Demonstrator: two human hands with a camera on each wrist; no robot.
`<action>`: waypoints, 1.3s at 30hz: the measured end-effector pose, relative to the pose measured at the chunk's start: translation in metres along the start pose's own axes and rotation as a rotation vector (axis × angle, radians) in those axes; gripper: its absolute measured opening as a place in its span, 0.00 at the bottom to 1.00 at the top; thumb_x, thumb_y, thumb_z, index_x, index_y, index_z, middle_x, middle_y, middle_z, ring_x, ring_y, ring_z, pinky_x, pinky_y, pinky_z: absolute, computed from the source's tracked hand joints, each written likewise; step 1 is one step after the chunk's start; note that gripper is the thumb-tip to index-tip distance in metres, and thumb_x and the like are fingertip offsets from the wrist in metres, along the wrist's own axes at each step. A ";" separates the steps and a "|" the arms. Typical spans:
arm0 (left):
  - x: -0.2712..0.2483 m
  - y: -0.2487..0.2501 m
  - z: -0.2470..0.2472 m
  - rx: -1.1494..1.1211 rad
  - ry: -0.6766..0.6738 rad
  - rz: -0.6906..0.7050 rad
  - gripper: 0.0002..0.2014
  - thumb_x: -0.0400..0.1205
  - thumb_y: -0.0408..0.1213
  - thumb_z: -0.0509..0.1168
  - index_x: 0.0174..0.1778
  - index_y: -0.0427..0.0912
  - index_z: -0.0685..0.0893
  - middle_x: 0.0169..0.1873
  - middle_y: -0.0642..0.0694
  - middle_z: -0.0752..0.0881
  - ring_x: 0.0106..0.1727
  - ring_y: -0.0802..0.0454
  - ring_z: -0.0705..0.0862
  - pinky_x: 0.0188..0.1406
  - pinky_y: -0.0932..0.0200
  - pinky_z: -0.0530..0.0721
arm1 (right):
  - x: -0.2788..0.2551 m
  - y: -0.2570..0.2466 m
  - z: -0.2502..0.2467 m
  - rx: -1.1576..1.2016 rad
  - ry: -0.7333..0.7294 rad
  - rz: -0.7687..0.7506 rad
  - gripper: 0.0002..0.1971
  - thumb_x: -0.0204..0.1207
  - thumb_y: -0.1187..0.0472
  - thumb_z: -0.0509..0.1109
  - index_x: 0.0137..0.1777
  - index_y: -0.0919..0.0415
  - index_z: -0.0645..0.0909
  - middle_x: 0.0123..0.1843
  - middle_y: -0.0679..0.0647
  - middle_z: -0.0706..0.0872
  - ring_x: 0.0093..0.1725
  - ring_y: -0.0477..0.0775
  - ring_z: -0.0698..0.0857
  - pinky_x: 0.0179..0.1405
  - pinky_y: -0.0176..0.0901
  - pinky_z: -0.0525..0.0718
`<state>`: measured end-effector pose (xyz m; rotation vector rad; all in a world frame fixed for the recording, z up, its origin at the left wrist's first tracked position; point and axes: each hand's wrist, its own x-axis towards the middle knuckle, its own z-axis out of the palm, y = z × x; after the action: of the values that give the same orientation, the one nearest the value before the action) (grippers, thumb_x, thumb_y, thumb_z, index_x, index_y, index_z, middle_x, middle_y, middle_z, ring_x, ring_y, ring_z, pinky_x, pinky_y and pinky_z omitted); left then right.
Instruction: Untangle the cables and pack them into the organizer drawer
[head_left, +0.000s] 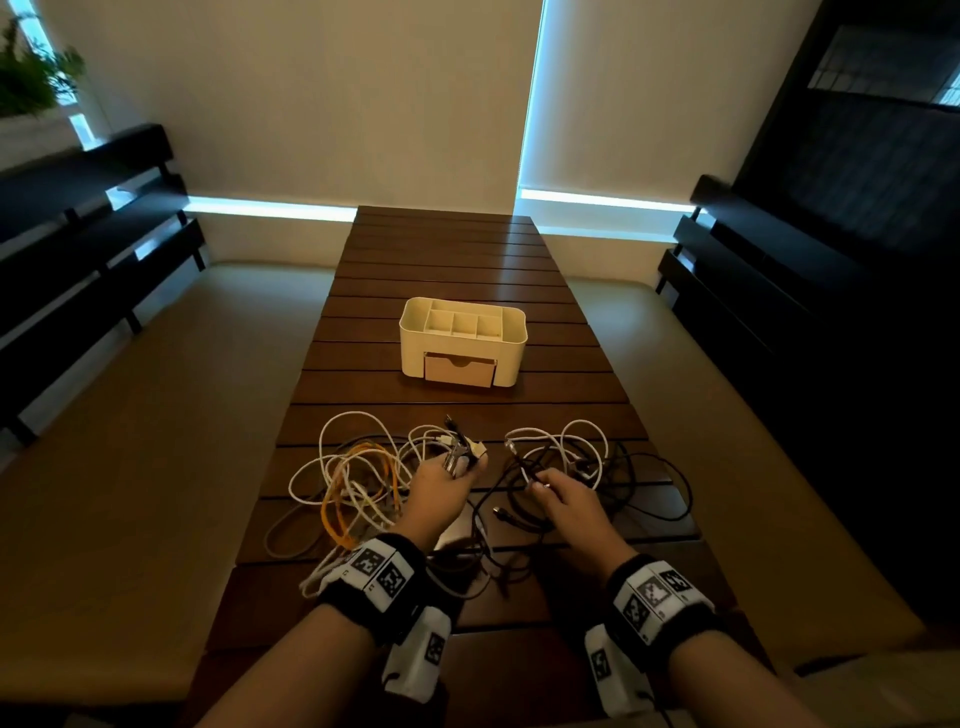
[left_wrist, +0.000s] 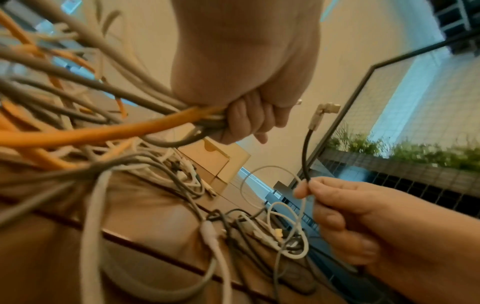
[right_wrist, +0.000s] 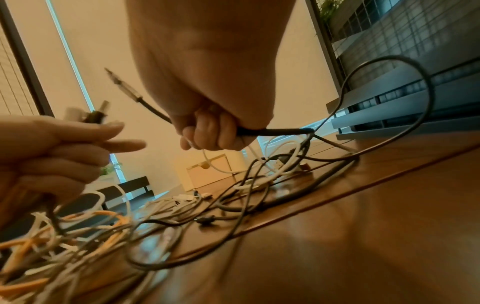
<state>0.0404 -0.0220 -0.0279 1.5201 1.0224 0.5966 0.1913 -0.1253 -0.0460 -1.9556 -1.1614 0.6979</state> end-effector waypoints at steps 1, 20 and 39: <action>-0.002 0.003 0.004 -0.076 0.003 -0.005 0.18 0.81 0.42 0.68 0.28 0.42 0.72 0.21 0.50 0.70 0.24 0.54 0.67 0.25 0.62 0.67 | 0.000 -0.004 0.003 0.025 0.001 -0.007 0.10 0.84 0.60 0.59 0.44 0.56 0.80 0.39 0.50 0.83 0.38 0.47 0.79 0.37 0.37 0.74; 0.006 0.020 -0.003 -0.455 -0.136 -0.179 0.09 0.78 0.39 0.71 0.40 0.42 0.77 0.19 0.52 0.65 0.18 0.57 0.60 0.16 0.63 0.59 | -0.012 -0.030 0.008 -0.304 -0.040 -0.358 0.14 0.82 0.53 0.62 0.58 0.57 0.85 0.45 0.55 0.90 0.44 0.51 0.86 0.42 0.42 0.79; 0.018 0.072 -0.066 -1.134 0.084 0.026 0.24 0.79 0.61 0.59 0.24 0.48 0.70 0.19 0.55 0.70 0.24 0.58 0.69 0.30 0.63 0.70 | -0.005 0.022 -0.022 -0.312 -0.148 -0.004 0.10 0.83 0.56 0.62 0.47 0.59 0.81 0.38 0.46 0.80 0.46 0.53 0.83 0.51 0.47 0.79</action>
<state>0.0141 0.0295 0.0532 0.5017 0.5243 1.0289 0.2168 -0.1439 -0.0506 -2.1855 -1.4349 0.7023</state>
